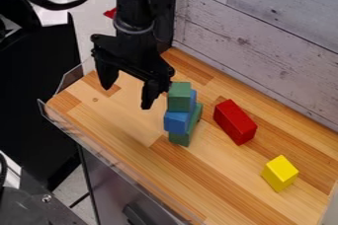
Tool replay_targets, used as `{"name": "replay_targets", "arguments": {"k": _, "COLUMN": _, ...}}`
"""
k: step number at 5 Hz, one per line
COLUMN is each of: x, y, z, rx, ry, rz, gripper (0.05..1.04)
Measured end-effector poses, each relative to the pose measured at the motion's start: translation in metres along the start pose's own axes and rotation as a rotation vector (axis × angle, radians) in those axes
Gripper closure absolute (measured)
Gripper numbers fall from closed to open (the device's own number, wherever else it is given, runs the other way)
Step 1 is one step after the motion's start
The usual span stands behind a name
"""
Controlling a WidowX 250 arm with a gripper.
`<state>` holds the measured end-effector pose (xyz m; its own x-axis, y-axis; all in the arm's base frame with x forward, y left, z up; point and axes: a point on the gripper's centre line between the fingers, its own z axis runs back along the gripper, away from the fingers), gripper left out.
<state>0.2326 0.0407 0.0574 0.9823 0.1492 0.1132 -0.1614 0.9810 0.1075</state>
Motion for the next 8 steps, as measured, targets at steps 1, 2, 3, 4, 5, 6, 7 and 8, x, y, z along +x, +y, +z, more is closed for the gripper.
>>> {"name": "replay_targets", "arguments": {"k": 1, "x": -0.004, "y": -0.001, "z": -0.004, "rx": -0.001, "ry": 0.022, "rz": 0.000, "gripper": 0.083}}
{"name": "replay_targets", "arguments": {"k": 2, "x": -0.004, "y": -0.001, "z": -0.005, "rx": -0.016, "ry": 0.019, "rz": 0.012, "gripper": 0.083}}
{"name": "replay_targets", "arguments": {"k": 3, "x": -0.004, "y": -0.002, "z": -0.005, "rx": -0.018, "ry": 0.017, "rz": 0.012, "gripper": 0.083}}
{"name": "replay_targets", "arguments": {"k": 4, "x": -0.004, "y": -0.006, "z": 0.006, "rx": -0.043, "ry": -0.025, "rz": 0.017, "gripper": 0.083}}
{"name": "replay_targets", "arguments": {"k": 5, "x": 0.001, "y": -0.016, "z": 0.014, "rx": -0.065, "ry": -0.046, "rz": 0.002, "gripper": 0.083}}
{"name": "replay_targets", "arguments": {"k": 6, "x": 0.008, "y": -0.027, "z": 0.030, "rx": -0.077, "ry": -0.100, "rz": -0.050, "gripper": 0.083}}
{"name": "replay_targets", "arguments": {"k": 7, "x": 0.013, "y": -0.043, "z": 0.038, "rx": -0.091, "ry": -0.132, "rz": -0.116, "gripper": 0.083}}
{"name": "replay_targets", "arguments": {"k": 8, "x": 0.015, "y": -0.053, "z": 0.038, "rx": -0.111, "ry": -0.124, "rz": -0.133, "gripper": 0.083}}
